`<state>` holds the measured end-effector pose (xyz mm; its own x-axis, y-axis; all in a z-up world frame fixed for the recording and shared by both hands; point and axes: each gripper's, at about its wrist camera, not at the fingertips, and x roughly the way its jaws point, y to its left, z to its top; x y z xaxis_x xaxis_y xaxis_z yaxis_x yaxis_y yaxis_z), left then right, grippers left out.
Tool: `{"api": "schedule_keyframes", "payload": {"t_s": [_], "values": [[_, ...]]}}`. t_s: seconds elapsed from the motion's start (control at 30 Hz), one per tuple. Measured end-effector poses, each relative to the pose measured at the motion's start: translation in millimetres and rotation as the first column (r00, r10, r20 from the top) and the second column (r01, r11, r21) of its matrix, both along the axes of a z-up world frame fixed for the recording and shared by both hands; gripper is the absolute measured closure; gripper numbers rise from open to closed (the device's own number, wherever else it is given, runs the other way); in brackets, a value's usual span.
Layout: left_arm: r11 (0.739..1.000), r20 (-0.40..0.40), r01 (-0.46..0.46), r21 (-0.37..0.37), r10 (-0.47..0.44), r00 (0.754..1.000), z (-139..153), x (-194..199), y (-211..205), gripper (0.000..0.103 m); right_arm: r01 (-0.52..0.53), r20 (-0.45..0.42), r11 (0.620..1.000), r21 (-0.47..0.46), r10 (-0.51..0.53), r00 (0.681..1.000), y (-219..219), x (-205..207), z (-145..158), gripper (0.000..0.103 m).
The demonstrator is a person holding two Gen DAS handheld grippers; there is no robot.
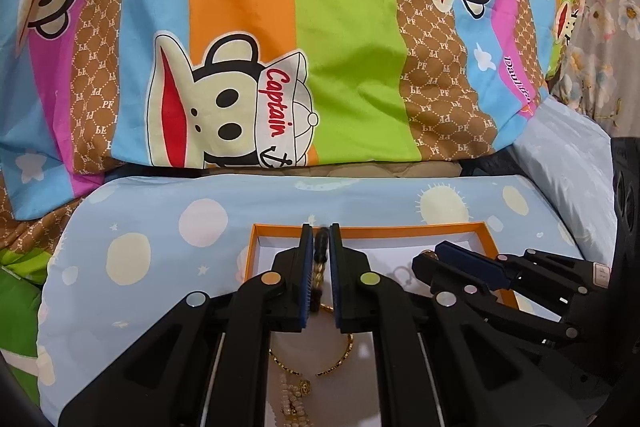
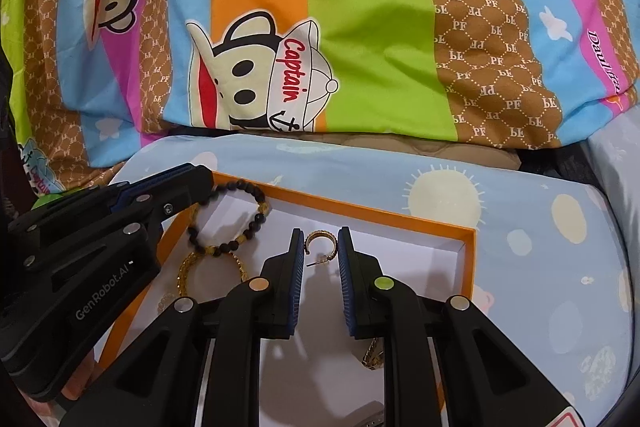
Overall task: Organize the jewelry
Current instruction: 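Carry bead bracelet and hoop earring into the orange box and open both tools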
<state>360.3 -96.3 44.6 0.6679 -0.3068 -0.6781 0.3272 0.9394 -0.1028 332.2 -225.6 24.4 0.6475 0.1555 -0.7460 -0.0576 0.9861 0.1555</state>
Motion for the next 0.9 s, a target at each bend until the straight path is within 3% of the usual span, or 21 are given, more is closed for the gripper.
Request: {"api": "schedule_keyframes", "payload": {"t_s": [0.1, 0.17, 0.27, 0.67, 0.9], "values": [[1.000, 0.001, -0.004, 0.004, 0.004, 1.000, -1, 1, 0, 0.094, 0.009, 0.010, 1.000, 0.008, -0.009, 1.000, -2, -3, 0, 0.081], [1.000, -0.001, -0.008, 0.001, 0.008, 1.000, -2, 0, 1, 0.086, 0.016, 0.019, 1.000, 0.012, -0.016, 1.000, -3, -7, 1, 0.073], [1.000, 0.010, -0.020, 0.000, 0.020, 1.000, 0, -3, 4, 0.076, 0.024, 0.034, 0.999, 0.021, -0.025, 0.999, -6, -14, 5, 0.071], [0.999, 0.103, -0.035, -0.039, 0.038, 0.994, 44, -58, 34, 0.072, 0.042, 0.117, 0.998, 0.055, -0.048, 0.992, -12, -89, 41, 0.069], [0.997, 0.102, -0.034, -0.068, 0.041, 0.994, 56, -103, 58, 0.070, 0.066, 0.148, 0.996, 0.062, -0.074, 0.986, -14, -144, 55, 0.069]]}}
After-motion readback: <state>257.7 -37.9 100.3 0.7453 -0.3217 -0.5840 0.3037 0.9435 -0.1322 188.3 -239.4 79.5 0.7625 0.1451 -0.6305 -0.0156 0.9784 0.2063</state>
